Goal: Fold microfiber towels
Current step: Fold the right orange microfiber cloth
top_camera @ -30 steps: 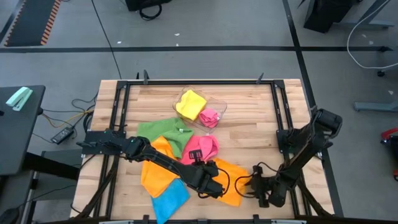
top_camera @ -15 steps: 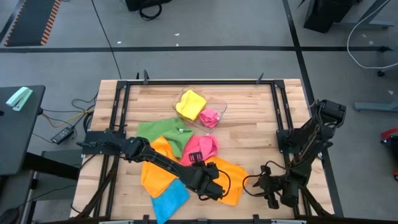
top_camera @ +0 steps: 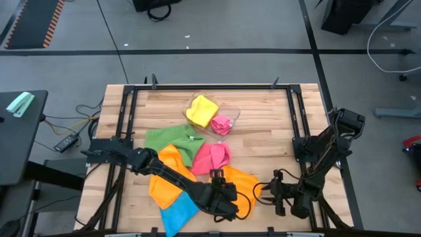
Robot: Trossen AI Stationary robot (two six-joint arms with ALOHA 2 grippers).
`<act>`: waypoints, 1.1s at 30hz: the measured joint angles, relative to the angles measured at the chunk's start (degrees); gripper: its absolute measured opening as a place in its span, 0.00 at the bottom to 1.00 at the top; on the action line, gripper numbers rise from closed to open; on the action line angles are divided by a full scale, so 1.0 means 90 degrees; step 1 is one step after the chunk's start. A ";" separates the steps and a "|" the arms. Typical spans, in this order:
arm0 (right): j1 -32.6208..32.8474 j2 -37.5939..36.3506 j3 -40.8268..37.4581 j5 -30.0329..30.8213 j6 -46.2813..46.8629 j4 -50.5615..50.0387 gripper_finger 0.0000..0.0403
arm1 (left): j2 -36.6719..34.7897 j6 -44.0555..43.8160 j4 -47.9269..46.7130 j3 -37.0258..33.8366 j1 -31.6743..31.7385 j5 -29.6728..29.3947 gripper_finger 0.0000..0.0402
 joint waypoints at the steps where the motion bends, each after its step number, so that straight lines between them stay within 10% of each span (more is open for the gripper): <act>1: 0.0000 -0.0008 0.0000 -0.0005 0.0000 0.0003 0.47 | 0.0087 0.0099 0.0154 -0.0003 0.0000 0.0015 0.51; 13: 0.0017 -0.0015 0.0005 -0.0002 0.0046 0.0057 0.47 | 0.0438 0.1397 0.0275 0.0006 0.0092 0.0040 0.63; 27: 0.0022 -0.0019 0.0007 -0.0002 0.0000 0.0098 0.47 | 0.0542 0.1696 -0.0271 -0.0006 0.0379 0.0046 0.45; 33: 0.0022 -0.0022 0.0007 -0.0002 0.0000 0.0102 0.47 | 0.0544 0.1420 -0.0285 -0.0006 0.0444 0.0062 0.22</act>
